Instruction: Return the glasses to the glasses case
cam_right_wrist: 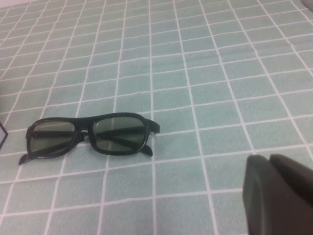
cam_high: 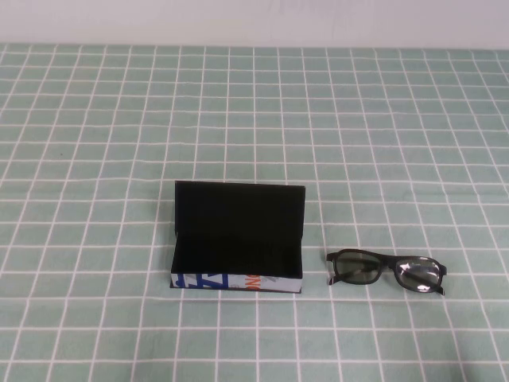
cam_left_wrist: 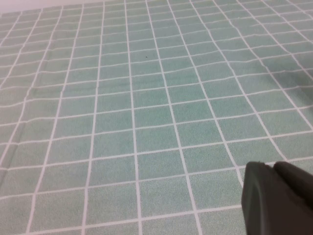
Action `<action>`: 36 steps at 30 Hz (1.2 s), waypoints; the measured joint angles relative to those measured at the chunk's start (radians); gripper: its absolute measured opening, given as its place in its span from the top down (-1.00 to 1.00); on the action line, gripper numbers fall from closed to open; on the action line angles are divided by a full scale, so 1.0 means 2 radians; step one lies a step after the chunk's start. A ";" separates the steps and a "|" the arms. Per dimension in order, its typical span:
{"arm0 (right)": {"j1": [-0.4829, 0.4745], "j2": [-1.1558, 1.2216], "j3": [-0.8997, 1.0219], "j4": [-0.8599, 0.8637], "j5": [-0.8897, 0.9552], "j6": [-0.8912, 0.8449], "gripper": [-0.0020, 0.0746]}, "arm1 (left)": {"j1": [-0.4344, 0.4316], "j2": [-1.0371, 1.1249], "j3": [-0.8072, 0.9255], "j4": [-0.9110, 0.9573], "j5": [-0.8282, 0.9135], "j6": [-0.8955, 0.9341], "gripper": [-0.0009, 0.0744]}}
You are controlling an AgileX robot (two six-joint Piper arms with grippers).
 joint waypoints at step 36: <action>0.000 0.000 0.002 -0.003 -0.038 0.000 0.98 | 0.000 0.000 0.002 -0.014 -0.016 -0.001 0.98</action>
